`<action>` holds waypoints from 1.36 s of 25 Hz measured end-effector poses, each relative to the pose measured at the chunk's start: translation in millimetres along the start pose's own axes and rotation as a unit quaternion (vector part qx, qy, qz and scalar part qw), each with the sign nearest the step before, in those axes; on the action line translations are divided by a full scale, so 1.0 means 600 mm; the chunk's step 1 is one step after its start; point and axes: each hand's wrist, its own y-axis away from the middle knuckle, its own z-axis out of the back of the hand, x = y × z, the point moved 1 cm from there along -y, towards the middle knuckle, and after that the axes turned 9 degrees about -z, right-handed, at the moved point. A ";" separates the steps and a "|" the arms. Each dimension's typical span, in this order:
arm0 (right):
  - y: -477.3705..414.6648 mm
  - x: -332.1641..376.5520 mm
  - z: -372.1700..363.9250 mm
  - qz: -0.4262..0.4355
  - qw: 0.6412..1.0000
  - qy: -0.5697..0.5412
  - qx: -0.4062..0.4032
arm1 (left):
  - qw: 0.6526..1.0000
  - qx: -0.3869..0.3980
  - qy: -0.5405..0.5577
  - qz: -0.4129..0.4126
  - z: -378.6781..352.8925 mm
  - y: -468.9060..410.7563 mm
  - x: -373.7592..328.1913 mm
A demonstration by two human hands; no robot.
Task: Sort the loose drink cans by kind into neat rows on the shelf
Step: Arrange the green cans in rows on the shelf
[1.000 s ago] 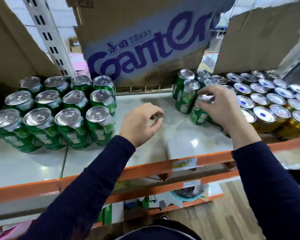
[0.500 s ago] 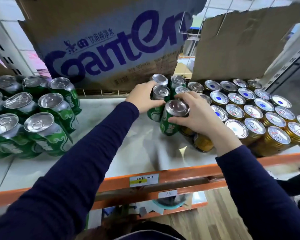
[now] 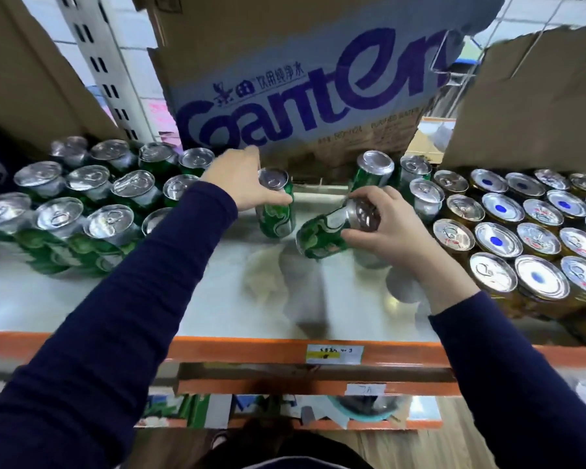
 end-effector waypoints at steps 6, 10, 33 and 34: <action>-0.007 -0.004 -0.028 -0.011 0.977 0.156 0.148 | 0.975 0.128 0.076 -0.165 0.036 -0.015 0.003; -0.009 0.030 -0.077 0.019 0.979 0.180 0.088 | 0.967 0.158 -0.001 -0.199 0.045 -0.038 -0.003; -0.021 0.023 -0.078 -0.037 0.997 0.052 0.046 | 0.970 0.160 -0.126 -0.132 0.083 -0.058 0.066; -0.021 0.023 -0.072 -0.063 0.997 -0.035 0.029 | 0.968 0.141 -0.153 -0.138 0.081 -0.049 0.064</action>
